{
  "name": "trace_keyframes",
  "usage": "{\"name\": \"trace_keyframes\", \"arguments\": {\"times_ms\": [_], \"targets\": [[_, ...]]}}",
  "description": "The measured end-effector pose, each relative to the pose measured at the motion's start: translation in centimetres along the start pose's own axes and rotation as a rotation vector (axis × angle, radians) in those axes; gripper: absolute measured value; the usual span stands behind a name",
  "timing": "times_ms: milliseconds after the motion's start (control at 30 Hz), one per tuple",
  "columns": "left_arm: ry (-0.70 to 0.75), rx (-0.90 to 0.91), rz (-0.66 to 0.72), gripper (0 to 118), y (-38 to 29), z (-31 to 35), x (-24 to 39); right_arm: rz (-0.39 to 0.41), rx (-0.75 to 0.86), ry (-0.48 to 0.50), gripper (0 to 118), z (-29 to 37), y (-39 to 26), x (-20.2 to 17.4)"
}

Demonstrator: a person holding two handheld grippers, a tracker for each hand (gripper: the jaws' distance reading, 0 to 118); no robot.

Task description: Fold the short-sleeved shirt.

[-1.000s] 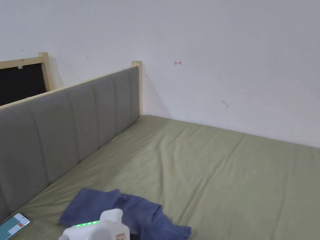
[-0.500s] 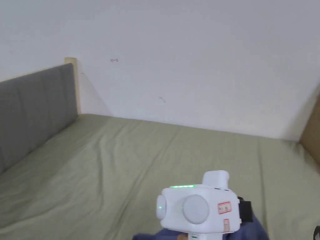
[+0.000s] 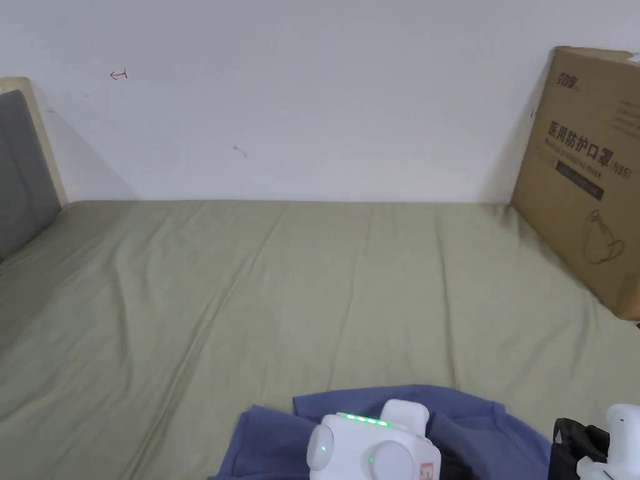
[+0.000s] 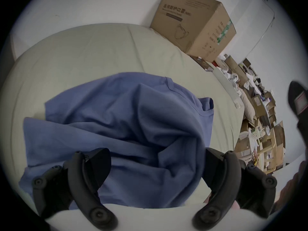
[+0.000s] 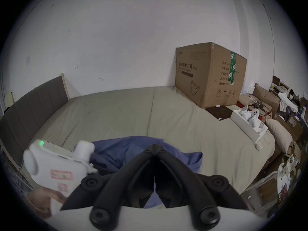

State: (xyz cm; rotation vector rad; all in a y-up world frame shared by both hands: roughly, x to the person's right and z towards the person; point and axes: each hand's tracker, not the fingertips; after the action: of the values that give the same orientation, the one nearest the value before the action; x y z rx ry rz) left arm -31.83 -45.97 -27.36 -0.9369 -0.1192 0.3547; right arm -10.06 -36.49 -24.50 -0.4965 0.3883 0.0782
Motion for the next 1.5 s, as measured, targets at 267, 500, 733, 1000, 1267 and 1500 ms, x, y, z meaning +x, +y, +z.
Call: {"name": "trace_keyframes", "arguments": {"times_ms": [267,500,733,1000,1267,1500], "targets": [[0.159,0.209,0.177,0,-5.0,9.4,-7.1,0.009,0.022,0.111,0,-0.4,-0.4,-2.5],[0.34,0.19,0.279,18,-4.7,10.8,-14.5,0.029,-0.054,0.146,0,-3.2,-1.5,-4.0],[0.393,0.121,0.295,114,2.8,5.0,-20.5,0.029,-0.104,0.144,0,-6.0,-1.5,-4.3],[0.463,0.024,0.191,78,1.5,0.0,-20.8,0.042,-0.171,0.12,0,-7.9,-2.4,-4.0],[0.499,0.074,0.178,4,1.7,4.4,-19.6,0.02,-0.19,0.242,0,-11.8,1.6,-4.7],[0.42,0.174,0.2,4,2.1,10.1,-19.2,0.246,-0.347,0.345,103,-24.7,7.2,-5.4]]}}
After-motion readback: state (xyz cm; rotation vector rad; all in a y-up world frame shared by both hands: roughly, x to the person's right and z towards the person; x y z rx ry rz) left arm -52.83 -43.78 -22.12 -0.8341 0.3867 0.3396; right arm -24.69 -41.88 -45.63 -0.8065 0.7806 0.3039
